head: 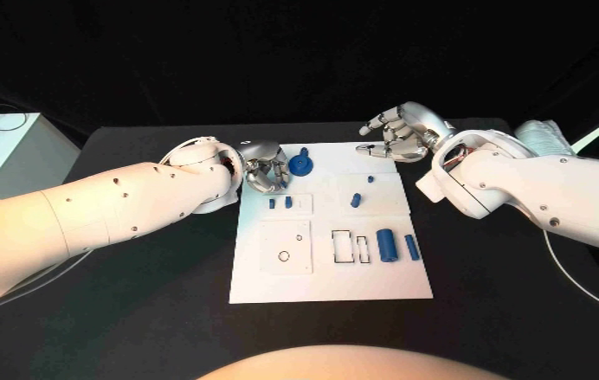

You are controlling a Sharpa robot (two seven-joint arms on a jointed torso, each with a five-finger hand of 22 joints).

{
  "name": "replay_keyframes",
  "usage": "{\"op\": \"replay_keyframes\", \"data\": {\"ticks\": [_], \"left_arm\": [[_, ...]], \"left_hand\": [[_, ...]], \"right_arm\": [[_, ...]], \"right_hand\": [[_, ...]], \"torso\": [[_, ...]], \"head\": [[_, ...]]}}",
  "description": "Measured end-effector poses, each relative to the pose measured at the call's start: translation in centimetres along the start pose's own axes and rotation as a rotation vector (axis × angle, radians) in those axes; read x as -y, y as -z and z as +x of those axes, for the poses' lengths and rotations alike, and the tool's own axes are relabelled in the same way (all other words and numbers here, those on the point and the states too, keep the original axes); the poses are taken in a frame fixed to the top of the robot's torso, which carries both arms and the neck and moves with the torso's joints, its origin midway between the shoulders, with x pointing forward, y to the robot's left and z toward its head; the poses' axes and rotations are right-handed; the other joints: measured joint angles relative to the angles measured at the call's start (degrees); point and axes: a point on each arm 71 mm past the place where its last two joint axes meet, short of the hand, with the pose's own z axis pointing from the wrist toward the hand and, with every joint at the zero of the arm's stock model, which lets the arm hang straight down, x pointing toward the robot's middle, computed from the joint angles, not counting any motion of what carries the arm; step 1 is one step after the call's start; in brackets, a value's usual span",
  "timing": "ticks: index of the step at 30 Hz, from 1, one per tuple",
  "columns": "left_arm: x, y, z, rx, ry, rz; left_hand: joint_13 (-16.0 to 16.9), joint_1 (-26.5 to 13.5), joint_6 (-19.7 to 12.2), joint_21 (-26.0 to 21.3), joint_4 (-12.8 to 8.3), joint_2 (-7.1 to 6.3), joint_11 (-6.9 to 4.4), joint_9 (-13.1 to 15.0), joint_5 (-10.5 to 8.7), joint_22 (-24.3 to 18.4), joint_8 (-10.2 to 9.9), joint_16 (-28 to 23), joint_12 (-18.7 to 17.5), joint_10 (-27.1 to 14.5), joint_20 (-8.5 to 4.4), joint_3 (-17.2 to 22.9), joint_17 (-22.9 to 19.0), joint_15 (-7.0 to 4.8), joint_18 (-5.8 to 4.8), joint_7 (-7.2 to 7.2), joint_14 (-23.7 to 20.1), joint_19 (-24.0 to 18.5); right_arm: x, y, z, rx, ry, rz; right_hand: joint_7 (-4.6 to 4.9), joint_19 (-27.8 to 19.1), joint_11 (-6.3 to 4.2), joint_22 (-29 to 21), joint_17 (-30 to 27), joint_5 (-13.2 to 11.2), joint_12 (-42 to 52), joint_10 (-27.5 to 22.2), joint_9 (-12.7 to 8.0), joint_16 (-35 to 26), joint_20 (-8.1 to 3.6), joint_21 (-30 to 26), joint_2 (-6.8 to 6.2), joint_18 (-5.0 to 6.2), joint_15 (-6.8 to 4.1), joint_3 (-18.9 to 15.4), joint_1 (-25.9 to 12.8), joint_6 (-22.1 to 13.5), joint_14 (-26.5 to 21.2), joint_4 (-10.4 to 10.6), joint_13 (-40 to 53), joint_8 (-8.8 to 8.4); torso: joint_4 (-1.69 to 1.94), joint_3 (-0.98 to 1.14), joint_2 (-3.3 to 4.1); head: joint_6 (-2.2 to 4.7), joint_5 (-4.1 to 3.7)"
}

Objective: Assemble the parts on the task board

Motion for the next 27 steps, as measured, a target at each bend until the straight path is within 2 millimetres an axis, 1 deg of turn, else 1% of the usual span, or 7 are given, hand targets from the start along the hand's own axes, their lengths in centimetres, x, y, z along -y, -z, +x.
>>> {"op": "replay_keyframes", "data": {"ticks": [12, 14, 18, 20, 23, 25, 27], "left_arm": [[0.01, -0.06, 0.07, -0.005, 0.000, -0.001], [0.00, -0.05, 0.07, -0.006, 0.000, -0.001], [-0.02, -0.02, 0.13, -0.008, 0.000, -0.003], [-0.06, 0.00, 0.22, -0.011, 0.000, -0.005], [-0.15, 0.05, 0.34, -0.015, 0.001, -0.009], [-0.23, 0.09, 0.43, -0.019, 0.001, -0.012], [-0.30, 0.14, 0.51, -0.022, 0.001, -0.017]], "left_hand": [[-0.07, 0.00, -0.02, -0.27, -0.11, 0.00, 0.00, -0.08, 0.00, -0.41, -0.12, 0.00, -0.55, 0.00, 0.14, -0.11, -0.52, 0.00, 0.01, 0.00, 0.00, -0.29], [-0.18, -0.30, -0.02, -0.70, -0.16, -0.30, 0.00, -0.11, 0.01, -0.73, -0.23, 0.00, -1.17, 0.00, 0.14, -0.16, -0.95, 0.27, 0.01, 0.00, -0.27, -0.79], [-0.32, -0.90, -0.94, -1.01, -0.14, -0.89, 0.32, -0.51, 0.01, -1.21, -1.53, -0.33, -2.12, -0.33, 0.40, -0.16, -1.73, 0.41, 0.01, 0.85, -0.83, -1.04], [-0.32, -1.04, -1.37, -1.37, 0.02, -1.04, 0.32, -0.68, 0.01, -1.45, -1.84, -0.33, -2.50, -0.33, 0.40, -0.32, -2.12, 0.71, 0.01, 0.76, -1.14, -1.46], [-0.32, -1.43, -2.82, -1.62, 0.02, -1.43, 0.73, -1.09, 0.01, -1.64, -3.02, -0.33, -2.96, -0.33, 0.62, -0.32, -2.41, 0.92, 0.01, 1.11, -1.34, -1.68], [-0.32, -1.46, -3.56, -1.62, 0.01, -1.46, 0.73, -1.32, 0.01, -1.65, -3.65, -0.33, -3.25, -0.33, 0.62, -0.32, -2.51, 0.92, 0.01, 1.08, -1.34, -1.68], [-0.32, -1.69, -3.81, -1.62, 0.01, -1.68, 0.73, -1.49, 0.01, -1.71, -3.84, -0.33, -3.27, -0.32, 0.62, -0.32, -2.65, 0.92, 0.01, 1.13, -1.34, -1.68]], "right_arm": [[0.00, -0.03, 0.00, 0.000, 0.000, 0.000], [0.01, -0.03, -0.01, 0.000, 0.001, 0.000], [0.02, -0.04, -0.02, 0.001, 0.001, 0.000], [0.03, -0.03, -0.03, 0.001, 0.001, 0.000], [0.05, -0.03, -0.05, 0.001, 0.001, 0.001], [0.06, -0.03, -0.05, 0.002, 0.001, 0.001], [0.06, -0.03, -0.06, 0.002, 0.001, 0.001]], "right_hand": [[0.00, 0.00, 0.00, -0.01, 0.00, 0.00, 0.00, 0.00, 0.00, 0.00, 0.00, 0.00, 0.00, 0.00, 0.00, 0.00, 0.00, 0.00, 0.00, 0.00, 0.00, 0.00], [0.00, 0.00, 0.00, -0.01, 0.00, 0.00, 0.00, 0.00, 0.01, 0.00, 0.00, -0.02, 0.00, 0.00, 0.00, 0.01, 0.00, 0.00, 0.00, 0.00, -0.02, 0.02], [0.00, 0.00, 0.00, 0.04, 0.00, 0.00, 0.00, 0.00, 0.00, 0.00, 0.00, -0.23, 0.00, 0.00, 0.00, 0.33, 0.00, 0.00, 0.00, 0.00, -0.30, 0.25], [0.00, 0.00, 0.00, 0.04, 0.00, 0.20, 0.00, 0.00, -0.01, -0.13, 0.00, -0.23, 0.00, 0.00, 0.00, 0.32, 0.00, 0.00, 0.00, 0.00, -0.35, 0.25], [0.00, 0.00, 0.00, 0.04, 0.00, 0.20, -0.04, 0.00, -0.05, -0.23, 0.00, -0.29, 0.00, 0.05, 0.00, 0.33, 0.00, 0.00, 0.00, 0.00, -0.40, 0.25], [0.00, 0.00, 0.00, 0.04, -0.01, 0.20, -0.25, 0.00, -0.05, -0.23, 0.00, -0.47, 0.00, 0.69, 0.00, 0.33, 0.00, 0.00, 0.00, 0.00, -0.49, 0.25], [0.00, 0.00, 0.00, 0.04, -0.01, 0.20, -0.25, 0.00, -0.05, -0.23, 0.00, -0.47, 0.00, 0.89, 0.00, 0.32, 0.00, 0.00, 0.00, 0.00, -0.60, 0.25]], "torso": [[0.04, 0.03, -0.09], [0.04, 0.03, -0.09], [0.03, 0.03, -0.10], [0.03, 0.03, -0.09], [0.04, 0.03, -0.09], [0.04, 0.02, -0.09], [0.04, 0.00, -0.09]], "head": [[-0.03, 0.05], [0.01, 0.06], [0.02, 0.09], [0.02, 0.09], [0.03, 0.03], [0.03, 0.00], [0.03, -0.01]]}}
